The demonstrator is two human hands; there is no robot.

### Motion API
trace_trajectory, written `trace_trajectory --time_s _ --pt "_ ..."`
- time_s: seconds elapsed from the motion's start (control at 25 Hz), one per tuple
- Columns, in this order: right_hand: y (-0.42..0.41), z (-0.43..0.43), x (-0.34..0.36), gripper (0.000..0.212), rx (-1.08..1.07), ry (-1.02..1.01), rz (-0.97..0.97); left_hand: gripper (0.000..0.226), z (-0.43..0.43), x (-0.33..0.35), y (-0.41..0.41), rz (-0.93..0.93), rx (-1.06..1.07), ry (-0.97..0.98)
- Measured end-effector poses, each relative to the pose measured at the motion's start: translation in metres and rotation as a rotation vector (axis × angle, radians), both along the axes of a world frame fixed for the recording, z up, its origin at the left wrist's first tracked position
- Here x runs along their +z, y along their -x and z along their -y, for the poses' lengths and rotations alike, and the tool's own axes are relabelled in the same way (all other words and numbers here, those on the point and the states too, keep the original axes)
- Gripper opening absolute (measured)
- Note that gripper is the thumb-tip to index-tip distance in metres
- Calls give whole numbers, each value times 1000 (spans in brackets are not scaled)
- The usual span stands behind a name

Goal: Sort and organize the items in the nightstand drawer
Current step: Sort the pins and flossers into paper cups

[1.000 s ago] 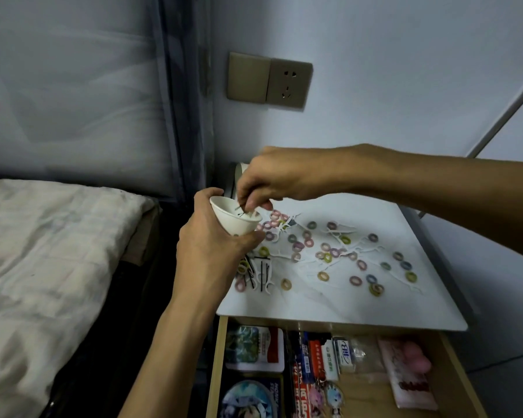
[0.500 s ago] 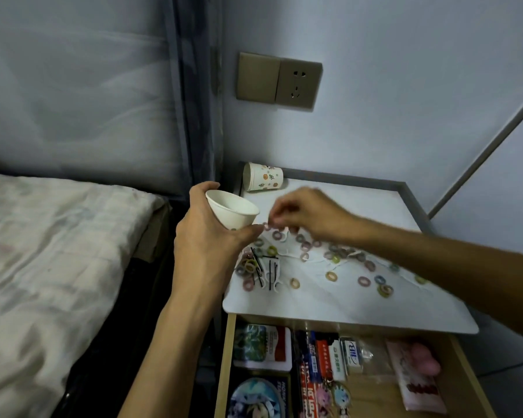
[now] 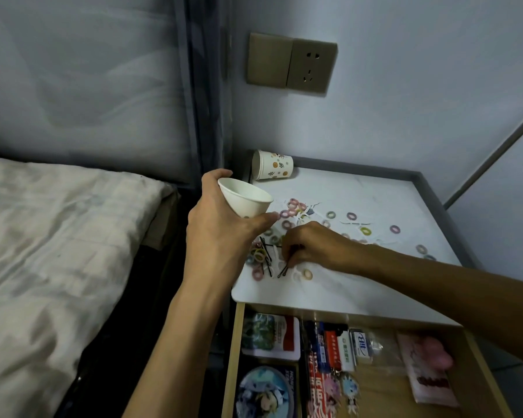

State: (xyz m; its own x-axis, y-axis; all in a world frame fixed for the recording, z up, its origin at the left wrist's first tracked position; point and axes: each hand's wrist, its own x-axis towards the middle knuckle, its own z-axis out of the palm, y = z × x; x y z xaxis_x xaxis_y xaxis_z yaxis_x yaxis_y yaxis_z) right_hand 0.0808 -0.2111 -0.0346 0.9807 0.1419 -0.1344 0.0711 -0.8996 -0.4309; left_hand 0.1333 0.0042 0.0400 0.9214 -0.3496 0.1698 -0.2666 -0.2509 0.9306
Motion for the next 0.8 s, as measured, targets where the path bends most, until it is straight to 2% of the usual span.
trace_trajectory --time_s 0.24,0.48,0.56,0.68,0.8 --pt "13 11 0 8 0 56 6 80 4 -1 2 6 -1 -8" --pt "21 10 -9 6 145 294 112 81 5 -2 2 2 4 -8" --pt "27 9 -13 5 25 224 139 81 4 0 1 -10 17 0" --pt "20 4 -13 7 -305 -12 169 82 4 0 0 -4 22 -4" --pt "7 -7 -18 14 -373 -39 251 82 5 0 1 -1 15 -3"
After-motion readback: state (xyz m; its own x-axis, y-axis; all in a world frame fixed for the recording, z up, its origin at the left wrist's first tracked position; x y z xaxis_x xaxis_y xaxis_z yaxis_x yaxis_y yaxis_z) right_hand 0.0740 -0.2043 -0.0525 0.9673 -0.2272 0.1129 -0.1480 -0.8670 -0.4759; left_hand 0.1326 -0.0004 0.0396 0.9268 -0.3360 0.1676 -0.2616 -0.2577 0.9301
